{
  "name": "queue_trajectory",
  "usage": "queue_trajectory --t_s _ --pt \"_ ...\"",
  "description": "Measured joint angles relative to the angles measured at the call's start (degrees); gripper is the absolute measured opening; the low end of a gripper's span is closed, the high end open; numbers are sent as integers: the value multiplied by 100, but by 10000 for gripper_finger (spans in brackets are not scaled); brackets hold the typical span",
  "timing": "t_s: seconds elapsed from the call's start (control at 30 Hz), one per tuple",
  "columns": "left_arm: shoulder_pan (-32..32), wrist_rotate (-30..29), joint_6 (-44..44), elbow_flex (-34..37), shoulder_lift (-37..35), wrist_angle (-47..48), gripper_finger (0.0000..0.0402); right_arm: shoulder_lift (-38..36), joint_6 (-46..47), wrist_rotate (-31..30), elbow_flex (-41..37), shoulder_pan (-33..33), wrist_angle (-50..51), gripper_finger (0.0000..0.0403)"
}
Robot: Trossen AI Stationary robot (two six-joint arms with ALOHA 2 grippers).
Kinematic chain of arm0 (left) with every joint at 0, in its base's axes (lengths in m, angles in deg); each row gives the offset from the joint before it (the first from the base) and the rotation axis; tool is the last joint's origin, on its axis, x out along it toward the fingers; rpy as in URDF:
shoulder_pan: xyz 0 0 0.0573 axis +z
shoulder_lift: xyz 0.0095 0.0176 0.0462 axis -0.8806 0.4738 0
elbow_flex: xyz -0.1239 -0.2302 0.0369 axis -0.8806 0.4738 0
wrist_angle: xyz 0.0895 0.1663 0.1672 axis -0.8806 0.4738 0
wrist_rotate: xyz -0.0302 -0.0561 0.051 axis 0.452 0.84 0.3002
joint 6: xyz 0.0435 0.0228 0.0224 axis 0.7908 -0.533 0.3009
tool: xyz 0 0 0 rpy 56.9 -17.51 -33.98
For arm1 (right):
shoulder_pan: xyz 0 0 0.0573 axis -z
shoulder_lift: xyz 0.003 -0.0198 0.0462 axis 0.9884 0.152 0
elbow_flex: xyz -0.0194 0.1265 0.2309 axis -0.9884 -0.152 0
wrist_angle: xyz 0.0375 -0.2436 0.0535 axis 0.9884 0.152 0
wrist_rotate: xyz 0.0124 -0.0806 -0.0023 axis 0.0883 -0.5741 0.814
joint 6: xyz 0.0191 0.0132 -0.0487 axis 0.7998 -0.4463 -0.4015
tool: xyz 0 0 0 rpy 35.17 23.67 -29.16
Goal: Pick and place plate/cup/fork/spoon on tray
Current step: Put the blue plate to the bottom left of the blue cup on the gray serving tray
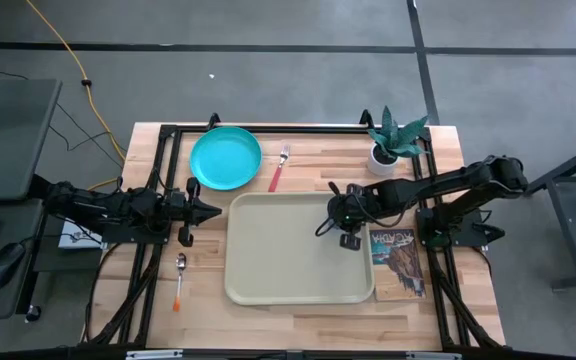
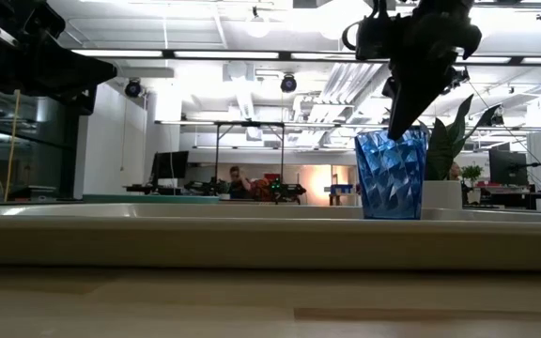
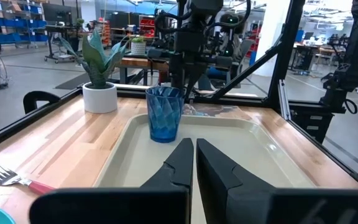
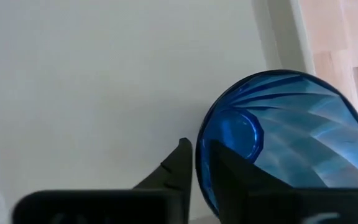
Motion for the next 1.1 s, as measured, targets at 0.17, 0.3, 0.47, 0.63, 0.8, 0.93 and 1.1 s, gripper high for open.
queue_trajectory --t_s 0.17,0.3,0.47,0.63,0.8,0.93,1.1 --pt "-1 -2 0 0 1 0 3 0 -3 -254 11 0 11 118" --pt "0 -1 0 0 1 0 3 0 -169 -308 375 2 378 172" --pt "-2 0 0 0 0 1 3 -6 -215 -300 1154 0 1062 213" --pt "0 -1 0 0 1 2 3 -240 -283 -735 1330 -119 1353 220" --pt "0 7 0 0 0 1 3 -1061 194 -1370 568 -193 1518 220" --pt "-1 7 0 0 0 0 3 -2057 712 -1705 -273 -200 1149 220" --pt "1 6 0 0 0 2 3 -3331 227 -1758 -1618 -199 -987 220"
